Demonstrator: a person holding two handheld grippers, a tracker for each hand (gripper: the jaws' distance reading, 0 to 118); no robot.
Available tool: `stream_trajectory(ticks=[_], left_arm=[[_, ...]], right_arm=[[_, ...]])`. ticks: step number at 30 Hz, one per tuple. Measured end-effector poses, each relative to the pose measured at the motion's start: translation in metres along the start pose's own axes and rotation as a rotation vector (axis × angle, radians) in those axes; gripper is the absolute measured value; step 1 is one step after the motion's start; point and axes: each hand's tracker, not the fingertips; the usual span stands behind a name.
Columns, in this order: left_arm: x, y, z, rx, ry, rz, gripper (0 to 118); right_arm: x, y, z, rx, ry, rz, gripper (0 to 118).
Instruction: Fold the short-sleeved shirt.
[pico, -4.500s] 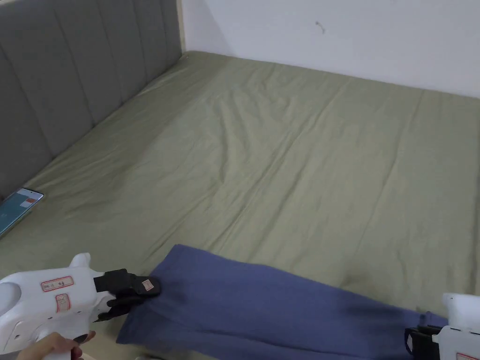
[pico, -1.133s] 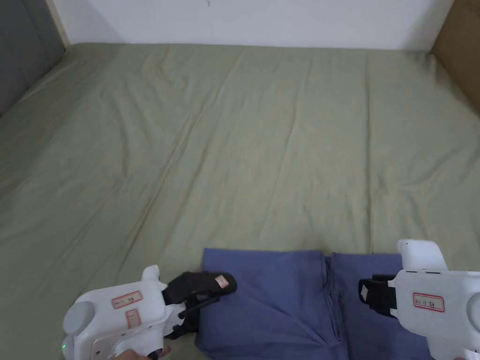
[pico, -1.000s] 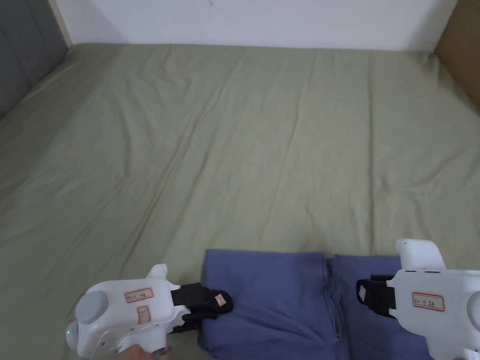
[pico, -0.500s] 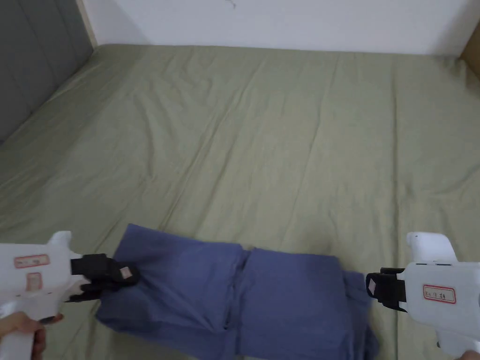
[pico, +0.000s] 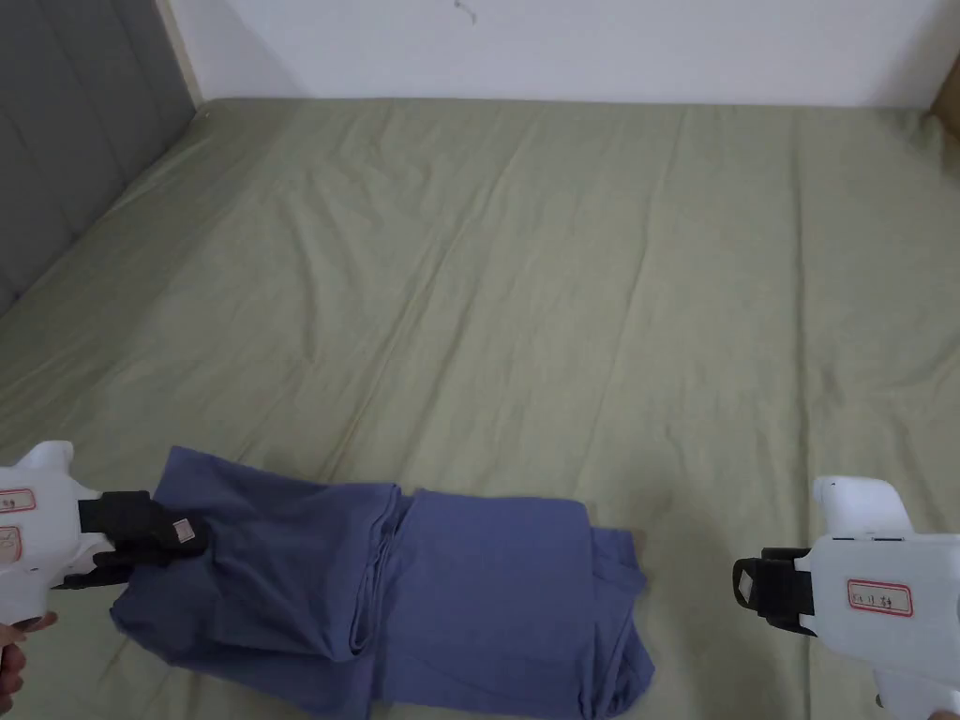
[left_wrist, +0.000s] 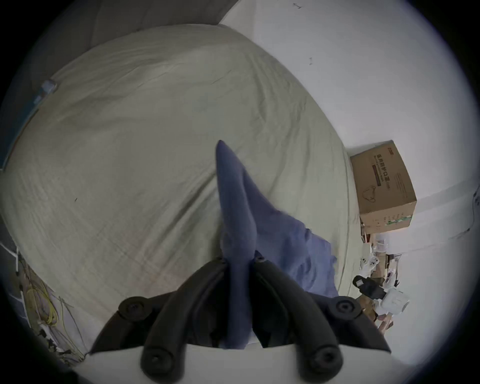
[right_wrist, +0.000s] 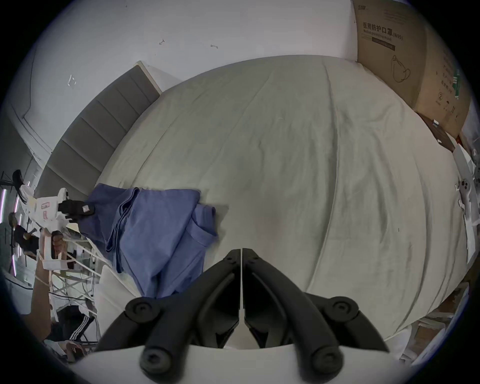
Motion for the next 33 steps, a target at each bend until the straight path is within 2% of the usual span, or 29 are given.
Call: stream_trajectory(ticks=[6, 9, 15, 18, 20, 21, 22, 23, 24, 25, 28, 29, 30, 31, 32, 33], left_arm=[[0.096, -0.017, 0.025, 0.039, -0.103, -0.200, 9], [0.151, -0.032, 0.017, 0.021, -0.124, -0.334, 9], [0.221, -0.065, -0.052, -0.164, -0.239, -0.433, 10], [0.237, -0.087, -0.097, -0.270, -0.240, -0.430, 15], [0.243, -0.101, -0.123, -0.355, -0.263, -0.445, 32], [0.244, -0.108, -0.135, -0.386, -0.266, -0.443, 49], [0.245, -0.114, -0.143, -0.410, -0.252, -0.446, 77], [0.245, -0.119, -0.150, -0.408, -0.228, -0.438, 95], [0.244, -0.120, -0.153, -0.407, -0.210, -0.443, 106], [0.242, -0.120, -0.151, -0.402, -0.202, -0.435, 109], [0.232, -0.110, -0.137, -0.362, -0.214, -0.364, 107], [0.226, -0.105, -0.130, -0.342, -0.234, -0.331, 100], [0.219, -0.100, -0.124, -0.320, -0.251, -0.321, 83], [0.213, -0.095, -0.118, -0.282, -0.248, -0.314, 46], [0.207, -0.092, -0.114, -0.241, -0.218, -0.314, 15], [0.203, -0.091, -0.113, -0.221, -0.158, -0.324, 3]], right_arm=[[0.014, -0.003, 0.006, 0.017, 0.003, -0.022, 1], [0.021, -0.006, 0.011, 0.024, 0.002, -0.032, 1], [0.046, -0.014, 0.023, 0.047, -0.011, -0.071, 1], [0.060, -0.020, 0.027, 0.051, -0.016, -0.113, 1], [0.068, -0.024, 0.030, 0.052, -0.020, -0.132, 1], [0.071, -0.026, 0.031, 0.049, -0.022, -0.140, 1], [0.074, -0.028, 0.032, 0.050, -0.021, -0.144, 1], [0.077, -0.030, 0.033, 0.050, -0.024, -0.150, 1], [0.079, -0.031, 0.033, 0.047, -0.028, -0.155, 1], [0.081, -0.033, 0.032, 0.044, -0.034, -0.160, 1], [0.085, -0.035, 0.031, 0.040, -0.036, -0.173, 1], [0.085, -0.035, 0.031, 0.039, -0.036, -0.175, 1], [0.084, -0.035, 0.030, 0.040, -0.036, -0.174, 1], [0.084, -0.034, 0.029, 0.039, -0.036, -0.173, 1], [0.083, -0.034, 0.028, 0.038, -0.036, -0.172, 1], [0.081, -0.033, 0.027, 0.038, -0.035, -0.171, 1]])
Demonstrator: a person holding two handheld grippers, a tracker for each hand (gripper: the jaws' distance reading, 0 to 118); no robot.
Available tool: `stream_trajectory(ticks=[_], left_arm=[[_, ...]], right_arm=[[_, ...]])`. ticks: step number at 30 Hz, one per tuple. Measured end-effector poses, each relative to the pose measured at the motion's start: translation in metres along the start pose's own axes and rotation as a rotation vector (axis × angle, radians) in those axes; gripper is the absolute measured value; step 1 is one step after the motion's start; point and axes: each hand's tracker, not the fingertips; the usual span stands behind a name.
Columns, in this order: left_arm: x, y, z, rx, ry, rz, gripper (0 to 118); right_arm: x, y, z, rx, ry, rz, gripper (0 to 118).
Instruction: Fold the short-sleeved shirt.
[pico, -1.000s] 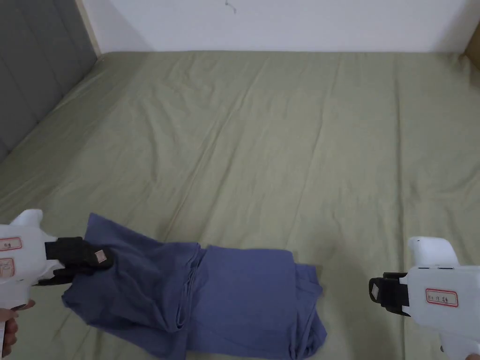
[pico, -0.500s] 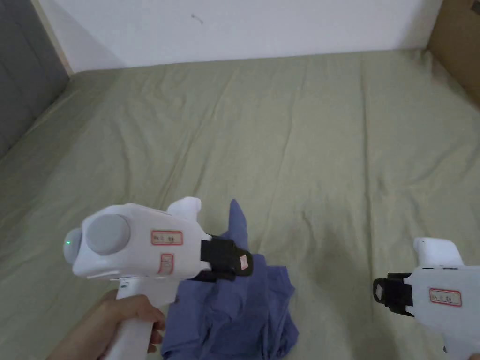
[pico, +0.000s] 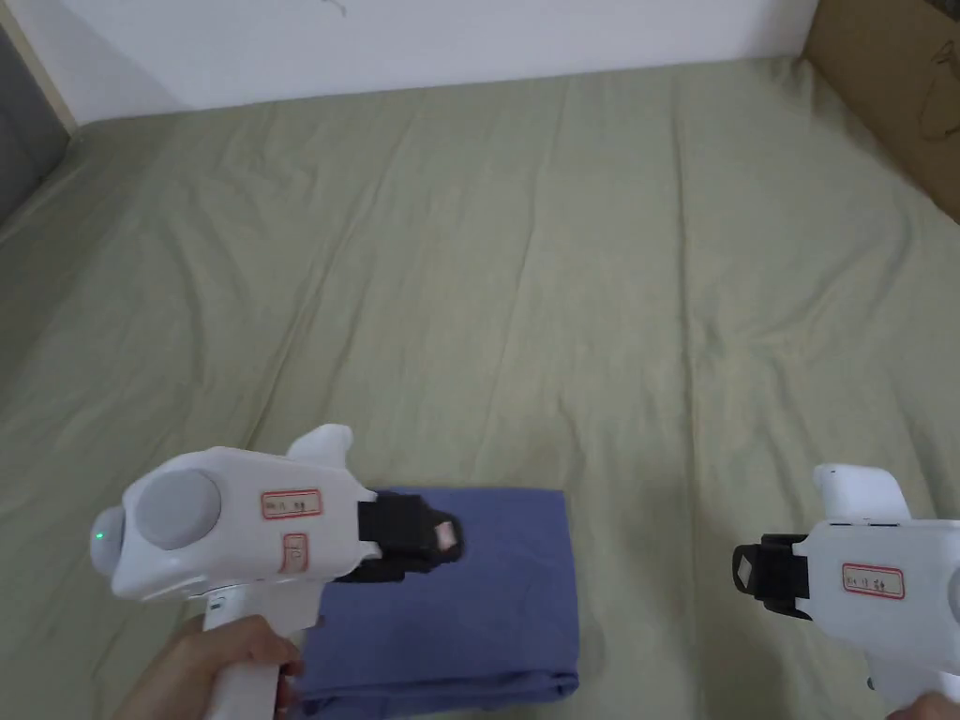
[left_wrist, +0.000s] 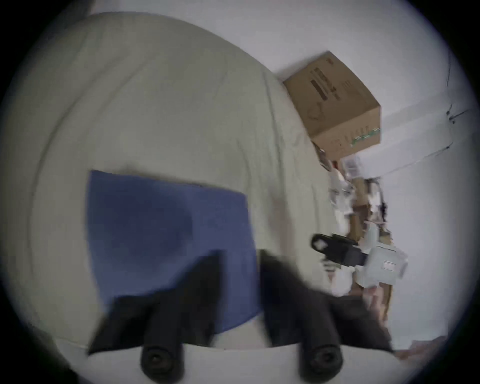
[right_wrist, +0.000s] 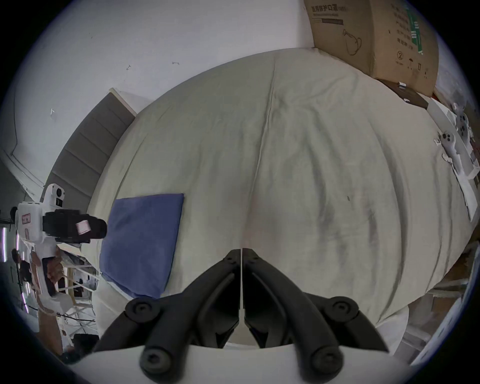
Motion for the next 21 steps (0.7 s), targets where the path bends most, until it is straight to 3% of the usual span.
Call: stream_trajectory(ticks=[2, 10, 17, 19, 21], left_arm=[[-0.009, -0.005, -0.005, -0.008, 0.120, -0.011, 3], [0.010, -0.039, -0.055, -0.124, 0.042, -0.047, 3], [0.062, -0.063, -0.096, -0.228, 0.052, -0.219, 3], [0.074, -0.072, -0.103, -0.273, 0.087, -0.328, 3], [0.079, -0.077, -0.107, -0.270, 0.076, -0.330, 3]], right_arm=[[-0.003, 0.000, -0.002, -0.002, 0.004, 0.007, 1], [-0.008, -0.005, -0.007, -0.013, 0.011, 0.005, 1], [0.000, -0.008, -0.001, -0.012, 0.001, -0.002, 1], [0.002, -0.009, 0.001, -0.006, 0.000, -0.010, 1], [0.003, -0.010, 0.003, 0.002, -0.002, -0.023, 1]])
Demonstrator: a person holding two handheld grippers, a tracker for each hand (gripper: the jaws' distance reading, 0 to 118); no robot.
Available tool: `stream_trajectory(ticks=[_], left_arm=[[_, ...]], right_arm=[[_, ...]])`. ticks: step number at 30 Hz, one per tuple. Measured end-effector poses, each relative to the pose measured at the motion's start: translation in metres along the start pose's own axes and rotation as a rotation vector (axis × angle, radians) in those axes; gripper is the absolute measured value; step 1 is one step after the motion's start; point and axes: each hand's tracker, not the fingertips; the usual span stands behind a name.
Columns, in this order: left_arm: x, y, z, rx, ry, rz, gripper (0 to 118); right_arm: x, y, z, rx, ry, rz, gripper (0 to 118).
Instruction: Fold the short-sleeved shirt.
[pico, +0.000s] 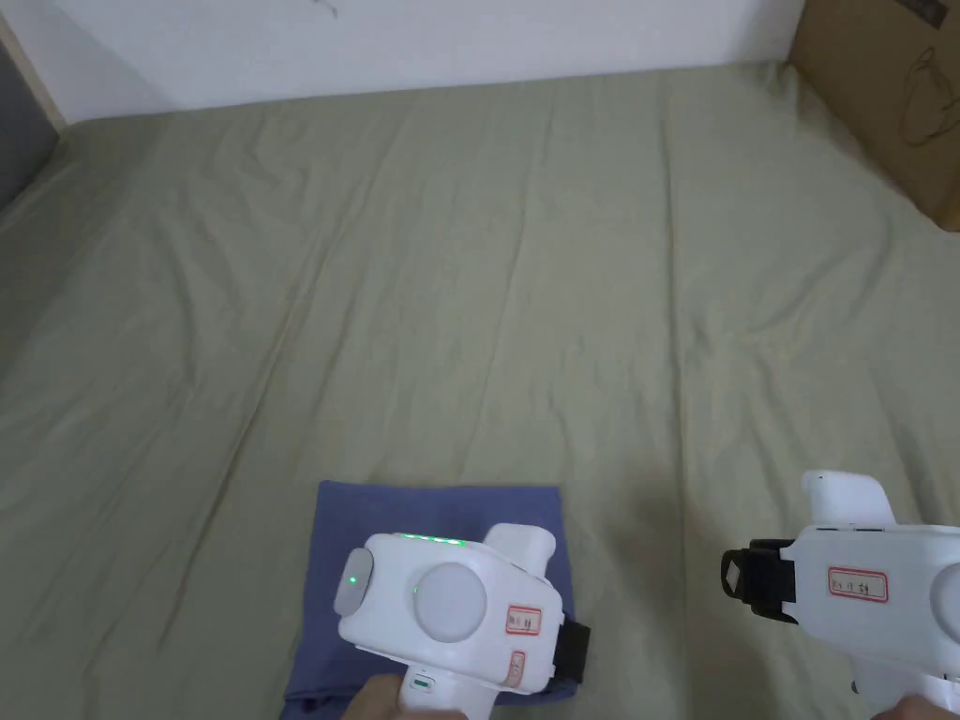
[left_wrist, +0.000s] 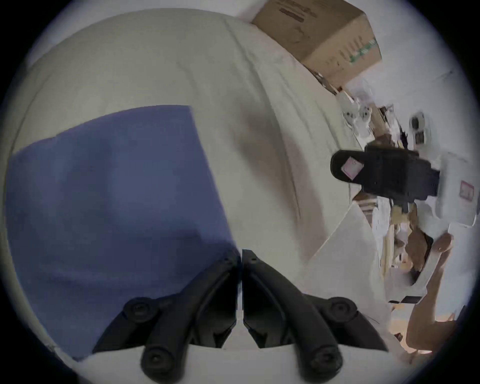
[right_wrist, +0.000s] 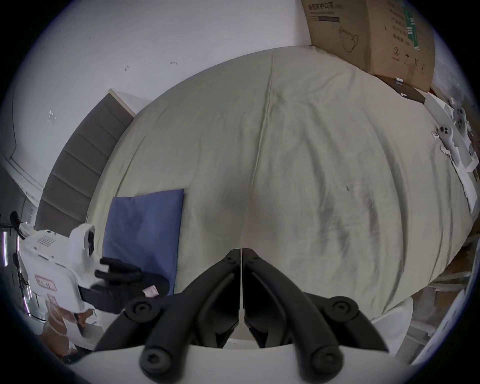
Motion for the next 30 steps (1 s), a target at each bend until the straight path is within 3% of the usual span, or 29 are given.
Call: stream_trajectory(ticks=[3, 5, 14, 18, 21, 23, 26, 30], left_arm=[[-0.004, -0.003, 0.002, -0.001, -0.140, 0.060, 3], [-0.009, -0.003, 0.015, 0.035, -0.147, 0.063, 3], [-0.102, -0.028, 0.135, 0.393, -0.345, 0.313, 3], [-0.145, -0.060, 0.166, 0.469, -0.202, 0.351, 3], [-0.171, -0.087, 0.169, 0.478, -0.204, 0.457, 3], [-0.186, -0.104, 0.165, 0.492, -0.222, 0.514, 3], [-0.207, -0.119, 0.156, 0.504, -0.241, 0.569, 3], [-0.213, -0.120, 0.143, 0.487, -0.274, 0.573, 4]], right_arm=[[-0.002, -0.001, 0.003, 0.003, 0.005, 0.000, 1], [-0.005, 0.000, 0.006, 0.004, 0.004, 0.019, 1], [-0.057, 0.027, 0.010, 0.039, 0.112, 0.122, 1], [-0.101, 0.036, -0.011, 0.011, 0.193, 0.206, 1], [-0.130, 0.030, -0.043, -0.064, 0.219, 0.259, 1], [-0.144, 0.022, -0.067, -0.125, 0.221, 0.293, 1], [-0.157, 0.008, -0.092, -0.161, 0.147, 0.331, 1], [-0.158, 0.001, -0.110, -0.214, 0.141, 0.309, 1]])
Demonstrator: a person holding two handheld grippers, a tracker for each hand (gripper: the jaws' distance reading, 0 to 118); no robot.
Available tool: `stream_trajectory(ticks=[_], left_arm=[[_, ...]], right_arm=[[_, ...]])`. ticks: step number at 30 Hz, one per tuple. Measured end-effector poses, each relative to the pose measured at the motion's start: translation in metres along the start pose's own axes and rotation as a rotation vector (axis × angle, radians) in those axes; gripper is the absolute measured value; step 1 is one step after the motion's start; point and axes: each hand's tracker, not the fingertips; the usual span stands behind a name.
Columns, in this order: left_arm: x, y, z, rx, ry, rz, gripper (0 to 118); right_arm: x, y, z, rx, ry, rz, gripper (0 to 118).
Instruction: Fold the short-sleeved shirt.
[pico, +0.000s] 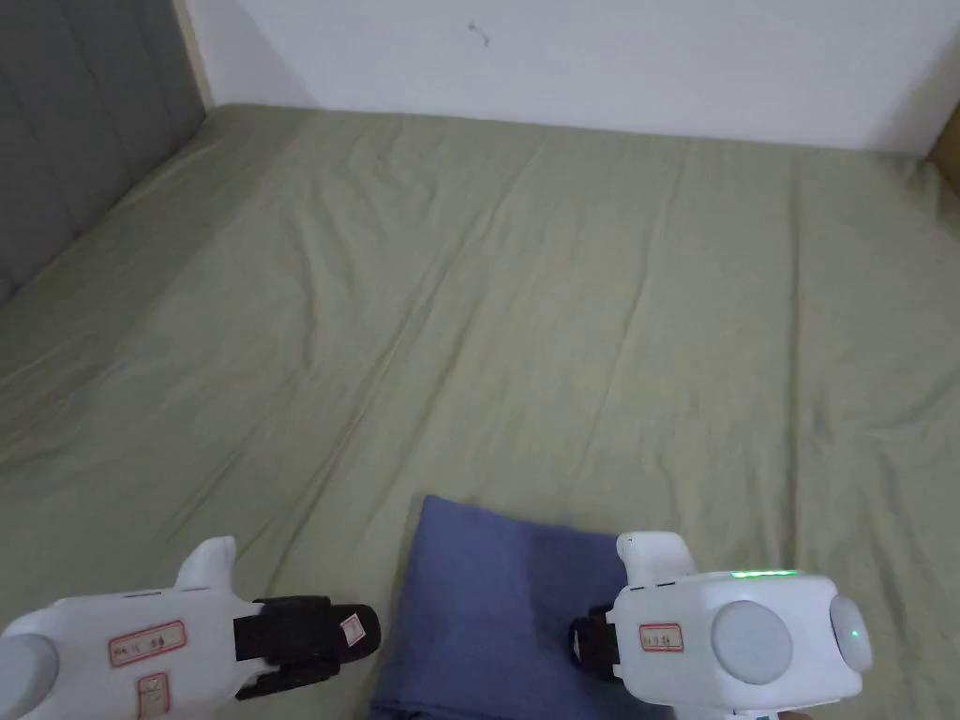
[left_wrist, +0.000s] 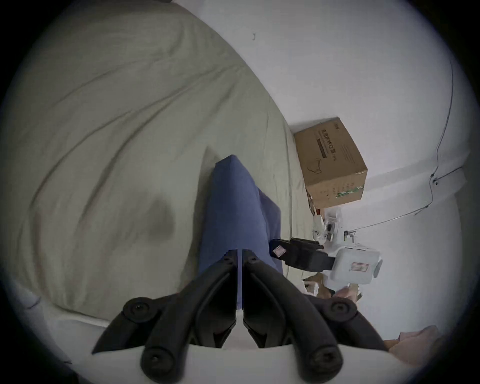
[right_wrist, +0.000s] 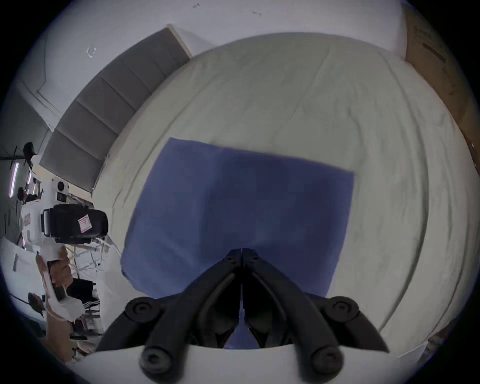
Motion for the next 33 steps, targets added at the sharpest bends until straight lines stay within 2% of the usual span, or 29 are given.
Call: stream_trajectory(ticks=[1, 3, 6, 7, 8, 9, 14, 17, 20, 21, 22, 23, 24, 25, 26, 27, 33], left_arm=[[-0.001, 0.001, -0.003, -0.007, -0.004, 0.002, 6], [0.000, 0.005, -0.009, -0.011, -0.027, 0.003, 23], [-0.012, 0.019, -0.021, -0.023, -0.049, 0.011, 78], [-0.013, 0.024, -0.027, -0.040, -0.050, 0.013, 101], [-0.013, 0.028, -0.033, -0.062, -0.054, 0.014, 112], [-0.013, 0.030, -0.039, -0.081, -0.071, 0.016, 117], [-0.026, 0.041, -0.082, -0.163, -0.098, 0.069, 117], [-0.025, 0.044, -0.097, -0.191, -0.196, 0.094, 117], [-0.020, 0.038, -0.110, -0.235, -0.219, 0.065, 116], [-0.019, 0.037, -0.113, -0.241, -0.193, 0.032, 112], [-0.018, 0.036, -0.112, -0.244, -0.169, 0.001, 100], [-0.018, 0.037, -0.109, -0.236, -0.120, -0.021, 79], [-0.021, 0.038, -0.108, -0.239, -0.065, -0.040, 45], [-0.028, 0.038, -0.109, -0.245, -0.093, -0.005, 36], [-0.035, 0.036, -0.108, -0.250, -0.137, 0.076, 36], [-0.037, 0.036, -0.106, -0.240, -0.178, 0.095, 36], [-0.023, 0.044, -0.088, -0.235, -0.144, -0.005, 36]], right_arm=[[0.001, 0.000, 0.001, 0.004, 0.003, 0.001, 1], [0.003, 0.004, 0.003, 0.002, 0.009, -0.014, 1], [0.003, 0.005, 0.004, -0.003, 0.013, -0.017, 1], [0.003, 0.005, 0.003, -0.004, 0.013, -0.020, 1], [0.003, 0.004, 0.003, -0.004, 0.012, -0.022, 1], [0.003, 0.004, 0.003, -0.003, 0.011, -0.021, 1], [0.005, 0.006, 0.002, -0.009, 0.016, -0.024, 1], [0.006, 0.005, 0.003, -0.011, 0.025, -0.037, 1], [0.007, 0.005, 0.003, -0.011, 0.031, -0.050, 1], [0.007, 0.005, 0.003, -0.011, 0.032, -0.049, 1], [0.007, 0.005, 0.003, -0.012, 0.032, -0.047, 1], [0.008, 0.005, 0.003, -0.012, 0.032, -0.047, 1], [0.007, 0.004, 0.004, -0.011, 0.032, -0.047, 1], [0.008, 0.004, 0.004, -0.009, 0.038, -0.049, 1], [0.008, 0.005, 0.005, -0.010, 0.059, -0.060, 1], [0.008, 0.005, 0.005, -0.011, 0.056, -0.064, 1], [0.000, 0.010, 0.021, 0.026, 0.060, -0.041, 1]])
